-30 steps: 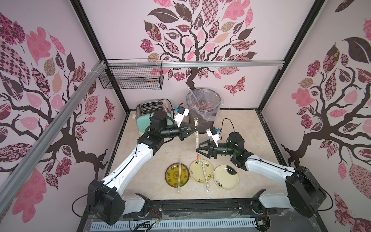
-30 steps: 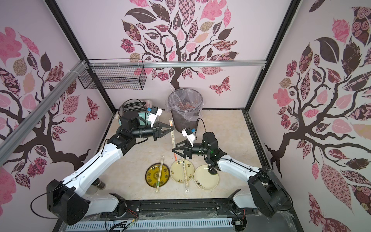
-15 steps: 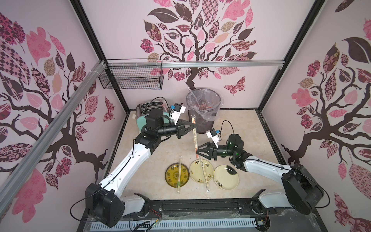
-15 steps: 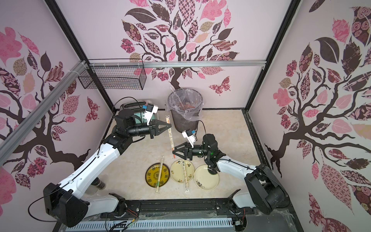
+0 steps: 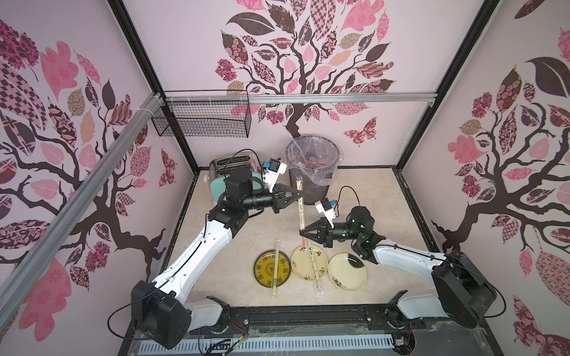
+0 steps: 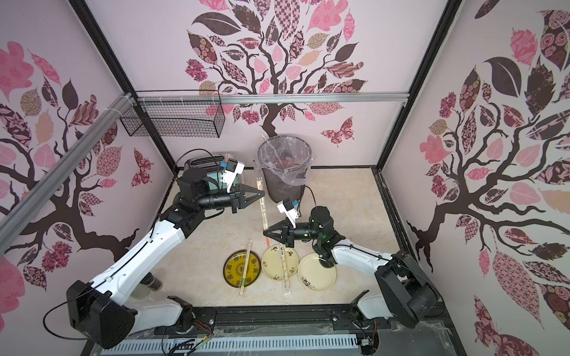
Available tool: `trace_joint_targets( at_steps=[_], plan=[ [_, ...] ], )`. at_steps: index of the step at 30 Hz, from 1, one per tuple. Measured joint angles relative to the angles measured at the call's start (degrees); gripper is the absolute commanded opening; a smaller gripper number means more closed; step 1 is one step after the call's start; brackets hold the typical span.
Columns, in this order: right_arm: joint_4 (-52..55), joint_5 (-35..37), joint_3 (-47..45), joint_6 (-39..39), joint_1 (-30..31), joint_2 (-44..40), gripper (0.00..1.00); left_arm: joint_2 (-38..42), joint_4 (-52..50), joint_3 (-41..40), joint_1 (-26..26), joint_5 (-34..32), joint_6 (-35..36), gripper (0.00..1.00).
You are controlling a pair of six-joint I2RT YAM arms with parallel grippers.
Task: Remove the packaging of disposable chopsticks
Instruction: Remove the packet bag from the disposable chopsticks.
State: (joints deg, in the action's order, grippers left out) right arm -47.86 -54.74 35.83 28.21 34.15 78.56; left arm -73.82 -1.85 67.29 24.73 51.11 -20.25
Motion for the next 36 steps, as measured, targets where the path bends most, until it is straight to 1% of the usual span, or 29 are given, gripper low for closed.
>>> trace_joint_targets(
  at_steps=[6, 10, 16, 20, 24, 30, 34, 36],
  plan=[
    [-0.6, 0.0, 0.0, -0.1, 0.0, 0.0, 0.00, 0.1, 1.4, -0.6, 0.3, 0.1, -1.0, 0.00],
    [-0.2, 0.1, -0.7, -0.8, 0.0, -0.4, 0.00, 0.5, 4.4, -2.8, 0.9, -0.1, -2.0, 0.06],
    [2.6, 0.9, -1.5, -2.2, 0.3, -2.0, 0.00, 1.4, 8.0, -5.9, 1.7, -0.8, -3.2, 0.11],
    [2.8, 2.4, -1.3, -2.7, 0.3, -3.0, 0.00, 2.4, 8.7, -8.5, 2.4, -0.4, -3.8, 0.16],
    [2.8, 4.1, 0.3, -2.7, 0.2, -3.5, 0.00, 2.5, 8.3, -11.2, 3.8, 0.6, -4.1, 0.16],
    [2.8, 5.9, 1.5, -2.5, 0.0, -3.9, 0.00, 2.9, 8.2, -14.4, 4.5, 1.7, -5.2, 0.17],
    [2.8, 5.9, 1.5, -2.5, 0.0, -4.0, 0.00, 3.7, 8.2, -15.4, 4.5, 1.4, -5.3, 0.16],
    [2.7, 5.9, 1.5, -2.6, 0.0, -4.0, 0.00, 4.5, 7.9, -15.7, 4.6, 0.2, -5.3, 0.17]
  ],
)
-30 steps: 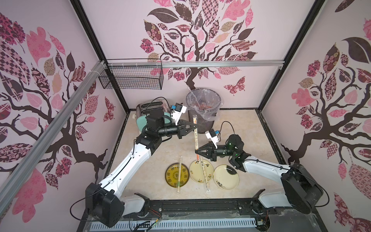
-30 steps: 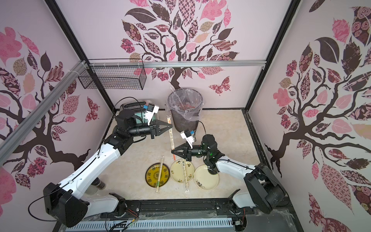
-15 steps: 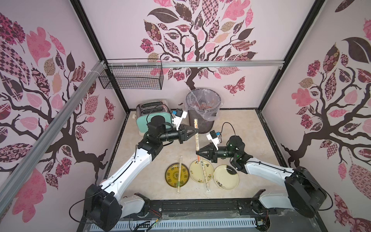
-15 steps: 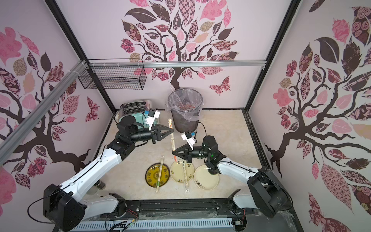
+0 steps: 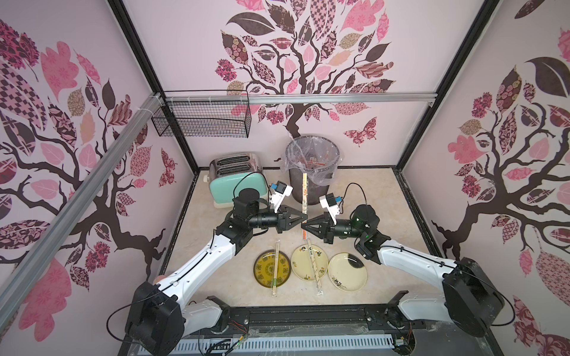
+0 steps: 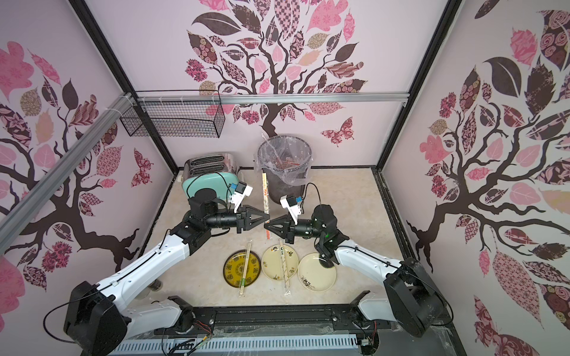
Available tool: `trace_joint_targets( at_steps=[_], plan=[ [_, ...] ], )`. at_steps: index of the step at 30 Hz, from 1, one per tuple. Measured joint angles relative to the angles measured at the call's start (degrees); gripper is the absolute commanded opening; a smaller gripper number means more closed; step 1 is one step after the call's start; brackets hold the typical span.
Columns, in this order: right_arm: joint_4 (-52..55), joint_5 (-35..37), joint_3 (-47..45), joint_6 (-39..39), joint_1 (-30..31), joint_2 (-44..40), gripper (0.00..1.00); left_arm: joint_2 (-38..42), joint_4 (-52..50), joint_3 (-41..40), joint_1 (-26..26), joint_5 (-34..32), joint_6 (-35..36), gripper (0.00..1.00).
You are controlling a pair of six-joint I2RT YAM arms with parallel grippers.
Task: Remove the packaging of disposable chopsticks
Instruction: Remove the packet bag from the disposable chopsticks.
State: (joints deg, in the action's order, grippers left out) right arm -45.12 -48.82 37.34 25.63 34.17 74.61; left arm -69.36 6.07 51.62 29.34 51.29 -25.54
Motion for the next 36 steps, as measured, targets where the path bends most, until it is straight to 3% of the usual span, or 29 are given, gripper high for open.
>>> trace_joint_targets(
  at_steps=[2, 7, 15, 22, 26, 36],
  plan=[
    [0.1, 0.2, 0.0, -0.3, 0.0, 0.0, 0.00, 1.0, -0.9, 0.1, 0.1, -2.0, 0.1, 0.22],
    [0.8, 0.3, 0.0, -0.8, -0.2, 0.0, 0.00, 2.4, -3.3, 5.2, -0.4, -5.7, 0.7, 0.51],
    [0.8, 0.1, -0.5, -0.8, -0.2, 0.0, 0.00, -1.3, -5.0, 17.7, -2.6, -7.5, 2.0, 0.61],
    [0.8, -0.3, -0.5, -0.8, -0.2, 0.0, 0.00, -4.9, -5.7, 18.8, -3.2, -7.4, 1.9, 0.60],
    [0.8, -0.3, -0.5, -0.8, -0.2, 0.0, 0.00, -5.7, -5.7, 18.8, -3.2, -6.5, 1.5, 0.42],
    [0.7, -0.3, -0.5, -0.8, -0.2, 0.0, 0.00, -6.3, -5.2, 18.8, -2.9, -3.4, 1.8, 0.28]
  ],
)
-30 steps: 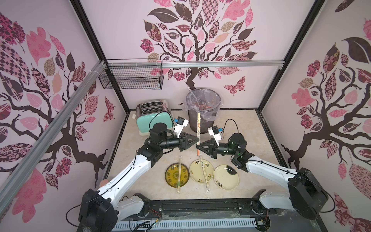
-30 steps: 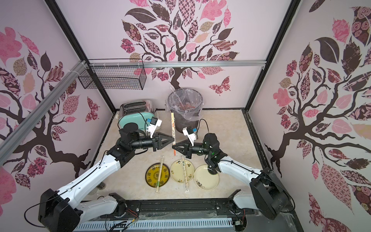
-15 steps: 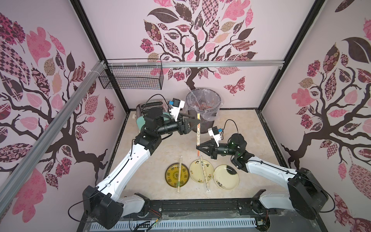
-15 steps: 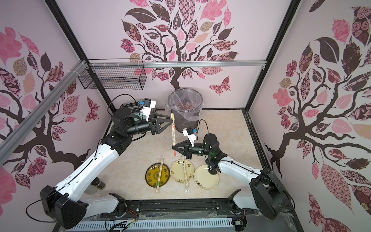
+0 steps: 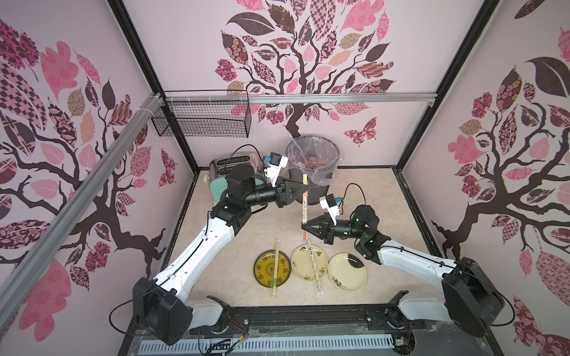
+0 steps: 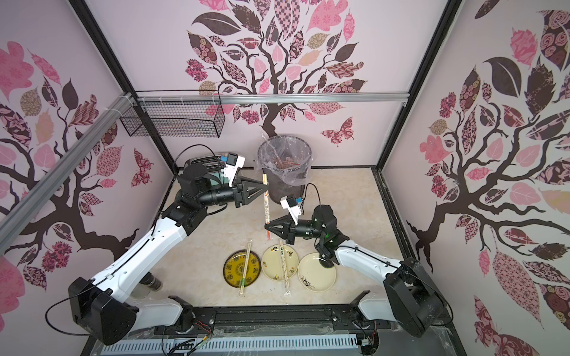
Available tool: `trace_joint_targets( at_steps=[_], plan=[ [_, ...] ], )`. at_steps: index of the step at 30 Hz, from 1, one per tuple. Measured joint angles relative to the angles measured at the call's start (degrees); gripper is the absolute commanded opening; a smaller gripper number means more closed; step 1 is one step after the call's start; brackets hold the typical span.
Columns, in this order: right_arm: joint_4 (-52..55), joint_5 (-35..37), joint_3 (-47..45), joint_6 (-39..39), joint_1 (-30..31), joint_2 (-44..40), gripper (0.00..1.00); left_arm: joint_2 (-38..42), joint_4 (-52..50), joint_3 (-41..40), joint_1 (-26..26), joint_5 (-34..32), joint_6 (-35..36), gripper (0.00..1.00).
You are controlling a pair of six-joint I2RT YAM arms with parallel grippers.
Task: Remove the packaging of disposable chopsticks
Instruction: Remove the packet bag from the disposable chopsticks.
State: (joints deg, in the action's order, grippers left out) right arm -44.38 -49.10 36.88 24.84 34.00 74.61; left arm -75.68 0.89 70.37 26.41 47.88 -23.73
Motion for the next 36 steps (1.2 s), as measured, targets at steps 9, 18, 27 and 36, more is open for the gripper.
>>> trace_joint_targets(
  at_steps=[9, 18, 27, 36],
  plan=[
    [0.3, -0.1, 0.0, 0.2, 0.0, 0.0, 0.00, -1.2, 0.9, -1.1, 1.0, 1.7, 0.6, 0.00],
    [3.8, -0.3, 0.1, -0.5, 0.0, 0.0, 0.00, -0.6, 4.9, -5.2, 1.6, 0.9, 0.0, 0.04],
    [7.1, -2.0, 1.7, -1.6, 0.3, 0.0, 0.00, 3.7, 8.9, -11.6, 1.7, -1.5, -1.5, 0.12],
    [7.1, -1.2, 5.6, 0.0, -0.2, 0.1, 0.00, 5.5, 11.4, -17.4, 3.1, -0.2, -3.1, 0.12]
  ],
)
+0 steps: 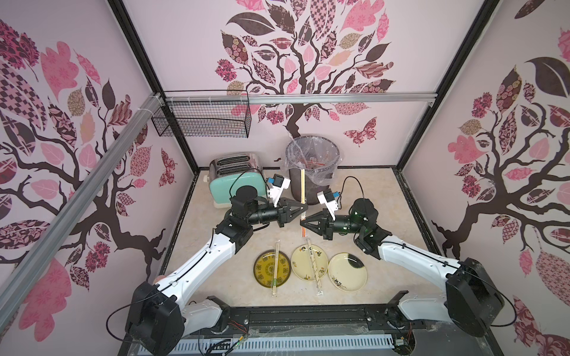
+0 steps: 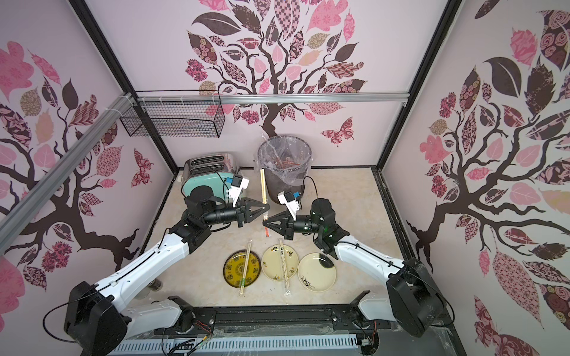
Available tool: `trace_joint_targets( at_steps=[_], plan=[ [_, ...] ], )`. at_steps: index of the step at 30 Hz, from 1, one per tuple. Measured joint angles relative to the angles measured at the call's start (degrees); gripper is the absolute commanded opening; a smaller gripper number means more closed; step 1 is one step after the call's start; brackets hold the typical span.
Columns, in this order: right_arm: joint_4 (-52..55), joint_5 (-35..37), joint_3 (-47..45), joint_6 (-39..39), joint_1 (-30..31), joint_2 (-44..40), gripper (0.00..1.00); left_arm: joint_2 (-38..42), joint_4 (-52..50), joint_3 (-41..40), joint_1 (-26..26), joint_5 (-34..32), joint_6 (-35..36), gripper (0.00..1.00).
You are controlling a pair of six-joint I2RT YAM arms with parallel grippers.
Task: Remove the packaging of disposable chopsticks
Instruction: Remove the packet bag from the disposable chopsticks.
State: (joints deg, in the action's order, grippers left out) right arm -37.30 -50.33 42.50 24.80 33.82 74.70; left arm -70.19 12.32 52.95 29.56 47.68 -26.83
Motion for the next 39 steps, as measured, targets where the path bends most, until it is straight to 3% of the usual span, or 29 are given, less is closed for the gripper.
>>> trace_joint_targets(
  at_steps=[2, 7, 15, 24, 27, 35, 39],
  plan=[
    [0.0, -0.2, 0.0, 0.1, 0.0, 0.0, 0.00, 0.3, 0.6, -0.5, 0.0, -0.1, -0.3, 0.13],
    [-1.3, 0.1, 0.2, 0.0, 0.0, 0.0, 0.00, 2.2, -2.3, -0.8, 0.5, -1.2, -0.5, 0.24],
    [-2.4, 1.1, 0.1, -0.8, 0.0, -0.7, 0.00, 3.4, -11.1, 8.2, 0.3, -3.1, 1.7, 0.53],
    [-2.3, 1.2, -1.0, -0.8, 0.0, -1.3, 0.00, 0.2, -13.5, 14.8, -1.4, -3.5, 3.3, 0.55],
    [-2.4, 1.2, -1.0, -0.9, 0.0, -1.6, 0.00, -1.8, -13.8, 14.8, -1.5, -3.2, 2.9, 0.48],
    [-2.2, 2.3, -1.0, -0.7, 0.0, -1.7, 0.00, -2.8, -13.1, 13.6, -1.4, -0.5, 2.7, 0.06],
    [-1.5, 2.6, -0.9, 0.3, 0.0, -1.7, 0.00, -2.5, -11.2, 12.0, -1.7, -0.4, 3.3, 0.06]
  ],
)
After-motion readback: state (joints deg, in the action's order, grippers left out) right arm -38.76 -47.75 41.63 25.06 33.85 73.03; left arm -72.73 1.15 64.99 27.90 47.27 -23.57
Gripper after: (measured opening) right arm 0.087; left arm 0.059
